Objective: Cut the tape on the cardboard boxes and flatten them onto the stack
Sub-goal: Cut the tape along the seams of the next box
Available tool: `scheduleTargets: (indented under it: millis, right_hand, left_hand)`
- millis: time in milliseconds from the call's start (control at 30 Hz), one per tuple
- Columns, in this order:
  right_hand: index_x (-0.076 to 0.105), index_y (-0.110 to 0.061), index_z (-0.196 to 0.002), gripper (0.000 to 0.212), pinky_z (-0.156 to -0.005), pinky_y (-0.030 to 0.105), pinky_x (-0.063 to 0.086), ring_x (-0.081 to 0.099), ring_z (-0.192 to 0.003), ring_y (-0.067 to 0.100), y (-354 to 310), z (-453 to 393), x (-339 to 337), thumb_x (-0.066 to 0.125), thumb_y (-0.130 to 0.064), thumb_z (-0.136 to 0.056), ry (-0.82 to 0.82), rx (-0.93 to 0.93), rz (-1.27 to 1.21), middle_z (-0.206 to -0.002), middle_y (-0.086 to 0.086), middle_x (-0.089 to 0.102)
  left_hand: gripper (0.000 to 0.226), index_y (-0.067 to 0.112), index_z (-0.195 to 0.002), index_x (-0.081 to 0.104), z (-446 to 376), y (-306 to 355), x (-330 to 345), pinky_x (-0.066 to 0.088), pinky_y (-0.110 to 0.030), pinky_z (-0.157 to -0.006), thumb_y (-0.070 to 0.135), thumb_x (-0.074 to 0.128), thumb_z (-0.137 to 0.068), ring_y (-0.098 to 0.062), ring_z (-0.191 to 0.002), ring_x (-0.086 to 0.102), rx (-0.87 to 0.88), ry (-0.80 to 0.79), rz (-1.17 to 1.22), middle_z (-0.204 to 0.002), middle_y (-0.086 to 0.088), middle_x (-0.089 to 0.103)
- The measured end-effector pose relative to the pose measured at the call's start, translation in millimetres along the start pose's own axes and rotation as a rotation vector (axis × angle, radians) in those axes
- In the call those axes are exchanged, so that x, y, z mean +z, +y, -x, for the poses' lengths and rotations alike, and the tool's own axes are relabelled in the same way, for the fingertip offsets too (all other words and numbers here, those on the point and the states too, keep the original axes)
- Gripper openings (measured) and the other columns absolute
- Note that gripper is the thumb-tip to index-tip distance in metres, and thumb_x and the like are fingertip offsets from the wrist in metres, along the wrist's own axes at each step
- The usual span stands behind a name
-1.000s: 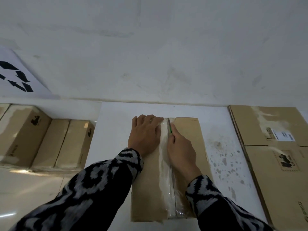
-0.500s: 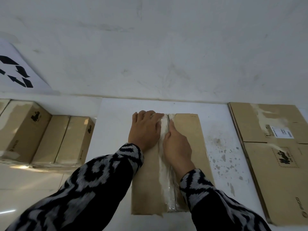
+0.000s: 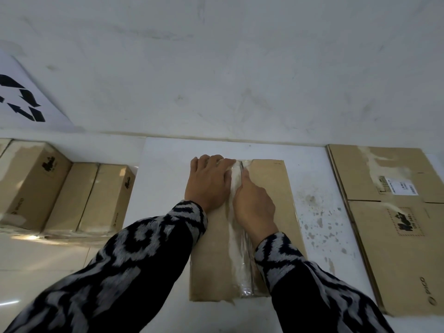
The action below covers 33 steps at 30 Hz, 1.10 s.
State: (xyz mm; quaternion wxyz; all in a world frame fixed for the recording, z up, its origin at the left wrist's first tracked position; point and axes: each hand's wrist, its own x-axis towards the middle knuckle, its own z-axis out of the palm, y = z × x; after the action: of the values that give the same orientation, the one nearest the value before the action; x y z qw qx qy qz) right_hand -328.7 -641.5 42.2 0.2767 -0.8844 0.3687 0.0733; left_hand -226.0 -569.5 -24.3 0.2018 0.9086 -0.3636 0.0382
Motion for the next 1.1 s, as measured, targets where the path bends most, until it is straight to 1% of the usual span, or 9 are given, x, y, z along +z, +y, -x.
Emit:
scheduleTargets:
  millis: [133,300,567,733,833,900,1000,1100]
  right_hand:
    - [0.004,-0.031,-0.158,0.066,-0.075,0.035,0.046,0.06,-0.092,0.027,-2,2,-3,0.028,-0.017,-0.099,-0.014,-0.009,0.048,-0.106,0.009,0.065]
    - [0.006,-0.029,-0.158,0.065,-0.078,0.036,0.045,0.06,-0.099,0.029,-5,3,-9,0.029,-0.016,-0.099,-0.038,-0.019,0.029,-0.114,0.011,0.064]
    - [0.009,-0.031,-0.158,0.067,-0.076,0.034,0.044,0.059,-0.102,0.027,-4,1,-12,0.029,-0.014,-0.097,-0.079,-0.011,0.058,-0.118,0.008,0.063]
    - [0.012,-0.03,-0.157,0.06,-0.077,0.035,0.044,0.058,-0.105,0.028,-5,-1,-13,0.027,-0.018,-0.1,-0.086,-0.015,0.057,-0.122,0.008,0.062]
    - [0.015,-0.03,-0.157,0.06,-0.076,0.034,0.041,0.058,-0.108,0.028,1,-2,-10,0.028,-0.019,-0.099,-0.089,-0.02,0.073,-0.127,0.007,0.06]
    - [0.018,-0.03,-0.156,0.06,-0.075,0.033,0.039,0.057,-0.108,0.028,4,-2,-9,0.029,-0.018,-0.098,-0.094,-0.027,0.074,-0.127,0.006,0.06]
    - [0.025,-0.029,-0.153,0.056,-0.074,0.034,0.04,0.057,-0.103,0.029,7,-5,-10,0.028,-0.018,-0.098,-0.101,-0.034,0.061,-0.125,0.007,0.06]
    - [0.031,-0.027,-0.151,0.052,-0.074,0.033,0.04,0.055,-0.098,0.026,11,-1,-11,0.028,-0.018,-0.1,-0.155,-0.037,0.091,-0.124,0.006,0.06]
  left_hand:
    - [0.037,0.031,-0.127,0.059,0,0,0,0.029,-0.044,-0.107,0.035,0.039,-0.096,-0.025,-0.117,0.047,-0.005,-0.002,0.006,-0.125,0.004,0.059]
    - [0.038,0.031,-0.127,0.06,0,0,1,0.029,-0.043,-0.107,0.035,0.039,-0.096,-0.024,-0.117,0.047,-0.006,-0.002,0.009,-0.125,0.003,0.059]
    - [0.038,0.03,-0.126,0.06,1,1,-1,0.03,-0.044,-0.106,0.034,0.038,-0.096,-0.025,-0.116,0.047,-0.001,0.002,0.025,-0.124,0.002,0.059]
    - [0.039,0.03,-0.127,0.06,1,0,-1,0.029,-0.045,-0.107,0.034,0.037,-0.096,-0.026,-0.116,0.047,-0.002,-0.006,0.027,-0.124,0.003,0.059]
    - [0.038,0.03,-0.126,0.06,1,0,-1,0.029,-0.045,-0.107,0.033,0.038,-0.096,-0.026,-0.116,0.048,-0.001,0.005,0.04,-0.124,0.003,0.059]
    - [0.038,0.03,-0.126,0.06,1,-1,-1,0.029,-0.045,-0.106,0.033,0.038,-0.096,-0.026,-0.115,0.048,0.0,0.007,0.046,-0.123,0.003,0.06]
    - [0.036,0.029,-0.125,0.061,0,-1,-1,0.03,-0.044,-0.105,0.032,0.04,-0.095,-0.027,-0.113,0.049,0.0,0.025,0.051,-0.121,0.003,0.061]
    - [0.035,0.029,-0.124,0.061,1,0,-1,0.029,-0.044,-0.105,0.031,0.041,-0.095,-0.027,-0.114,0.049,0.003,0.025,0.056,-0.122,0.003,0.061]
